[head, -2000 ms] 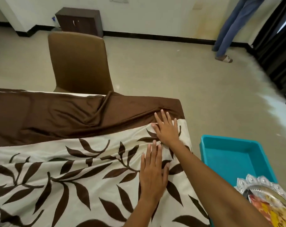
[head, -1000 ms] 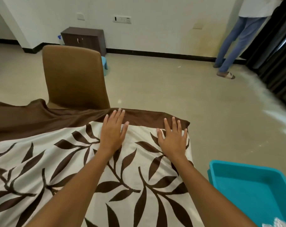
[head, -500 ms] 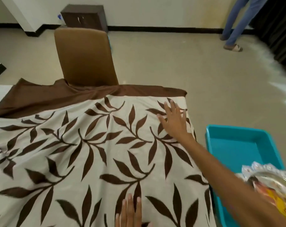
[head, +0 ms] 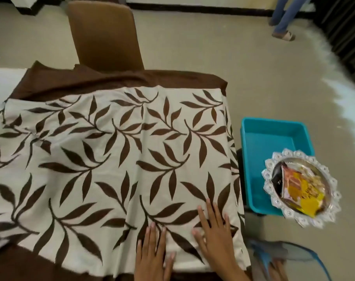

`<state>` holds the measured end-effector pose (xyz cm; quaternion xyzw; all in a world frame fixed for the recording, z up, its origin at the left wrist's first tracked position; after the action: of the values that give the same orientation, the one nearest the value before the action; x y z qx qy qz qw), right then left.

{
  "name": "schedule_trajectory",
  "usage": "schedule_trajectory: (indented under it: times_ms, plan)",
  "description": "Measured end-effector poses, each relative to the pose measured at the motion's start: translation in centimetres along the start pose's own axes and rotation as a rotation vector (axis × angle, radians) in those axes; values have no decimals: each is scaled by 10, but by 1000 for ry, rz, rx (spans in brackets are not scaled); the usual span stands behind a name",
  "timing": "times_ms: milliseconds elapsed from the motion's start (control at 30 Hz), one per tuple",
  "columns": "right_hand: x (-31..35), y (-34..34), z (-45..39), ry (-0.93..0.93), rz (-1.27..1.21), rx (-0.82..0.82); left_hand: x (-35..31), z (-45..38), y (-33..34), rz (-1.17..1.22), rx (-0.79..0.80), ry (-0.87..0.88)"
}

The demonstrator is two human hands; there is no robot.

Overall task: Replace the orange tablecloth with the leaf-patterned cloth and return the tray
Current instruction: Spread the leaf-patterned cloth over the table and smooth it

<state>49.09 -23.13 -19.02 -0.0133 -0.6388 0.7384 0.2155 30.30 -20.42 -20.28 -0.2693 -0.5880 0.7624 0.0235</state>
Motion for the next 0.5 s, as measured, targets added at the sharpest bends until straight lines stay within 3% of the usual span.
schedule_trajectory:
  times_ms: [67,267,500]
  plan:
    - [4,-2,10,-26,-1,-29,-3,17,-1,-11,67,26]
    - [5,-4,19,4,-14,-56,-5,31,-12,-52,-10,73]
    - [6,13,104,2,-56,-38,9,78,-4,-104,47,51]
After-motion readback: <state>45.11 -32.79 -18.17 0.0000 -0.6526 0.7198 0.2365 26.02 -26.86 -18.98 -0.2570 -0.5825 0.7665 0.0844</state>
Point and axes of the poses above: each hand's wrist, its own z-axis away from the middle knuckle, its own y-axis out of the palm, x = y × z, the point moved 10 cm from there along -z, towards the middle knuckle
